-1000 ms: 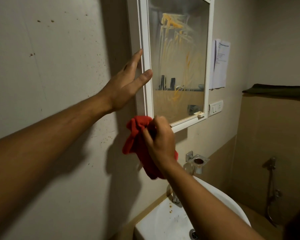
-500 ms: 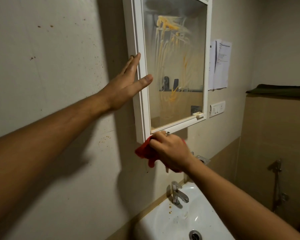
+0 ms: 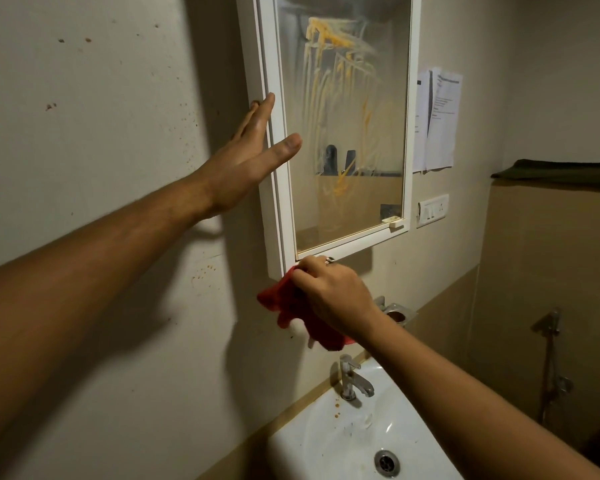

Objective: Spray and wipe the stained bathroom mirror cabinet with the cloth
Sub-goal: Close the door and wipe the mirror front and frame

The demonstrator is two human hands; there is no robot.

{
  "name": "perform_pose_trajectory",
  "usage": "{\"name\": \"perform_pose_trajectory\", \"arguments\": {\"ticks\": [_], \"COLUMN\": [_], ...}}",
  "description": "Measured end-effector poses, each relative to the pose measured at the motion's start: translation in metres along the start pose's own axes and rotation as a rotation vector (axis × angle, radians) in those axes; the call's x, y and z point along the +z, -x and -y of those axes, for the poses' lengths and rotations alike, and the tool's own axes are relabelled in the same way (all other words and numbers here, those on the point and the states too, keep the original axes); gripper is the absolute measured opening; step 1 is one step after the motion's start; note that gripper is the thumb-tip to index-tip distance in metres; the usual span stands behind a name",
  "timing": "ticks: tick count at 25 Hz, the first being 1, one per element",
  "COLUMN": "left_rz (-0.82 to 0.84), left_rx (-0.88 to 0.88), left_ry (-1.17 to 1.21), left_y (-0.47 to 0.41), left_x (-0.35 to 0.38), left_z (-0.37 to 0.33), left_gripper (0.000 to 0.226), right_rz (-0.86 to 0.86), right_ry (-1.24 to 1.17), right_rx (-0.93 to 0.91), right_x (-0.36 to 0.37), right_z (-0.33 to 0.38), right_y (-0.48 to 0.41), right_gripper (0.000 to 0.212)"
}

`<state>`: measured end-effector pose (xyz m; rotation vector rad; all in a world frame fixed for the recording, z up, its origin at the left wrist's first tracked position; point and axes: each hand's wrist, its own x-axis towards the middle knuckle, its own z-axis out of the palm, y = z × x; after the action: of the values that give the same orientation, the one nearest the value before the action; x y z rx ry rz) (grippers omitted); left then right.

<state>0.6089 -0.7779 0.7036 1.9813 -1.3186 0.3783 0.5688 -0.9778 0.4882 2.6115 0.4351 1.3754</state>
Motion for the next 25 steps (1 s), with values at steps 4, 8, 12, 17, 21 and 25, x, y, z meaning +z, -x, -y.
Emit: {"name": "perform_pose_trajectory", "arguments": {"ticks": [4, 8, 12, 17, 21, 25], "left_rz": [0.022, 0.030, 0.057, -0.067, -0.076, 0.025], "left_rx": [-0.010, -0.026, -0.039, 0.166, 0.175, 0.125], "left_ry": [-0.016, -0.067, -0.188, -0.229, -0.002, 0.226], "left_y": [-0.003, -0.004, 0.008, 0.050, 0.031, 0.012], "left_x": [-0.005, -0.001, -0.008, 0.040, 0.041, 0.032], "left_z": [0.002, 0.001, -0.003, -0.015, -0.028, -0.036], "left_gripper": [0.096, 0.096, 0.104, 0.097, 0.024, 0.018], "right_rz": [-0.043, -0.049, -0.203, -0.523, -0.368, -0.159], "right_ry": [-0.001, -0.269, -0.926, -1.045, -1.140, -1.123], "right_rx": [0.167, 0.240, 0.746, 0.903, 0.885, 0.795], "right_x": [-0.009, -0.007, -0.048, -0.129, -0.164, -0.186], "right_z": [-0.019, 0.020, 0.033, 0.027, 0.018, 0.003], "right_y": [0.009, -0.007, -0.027, -0.055, -0.052, -0.036], "right_gripper": [0.049, 0.021, 0.008, 0.010, 0.022, 0.070]}}
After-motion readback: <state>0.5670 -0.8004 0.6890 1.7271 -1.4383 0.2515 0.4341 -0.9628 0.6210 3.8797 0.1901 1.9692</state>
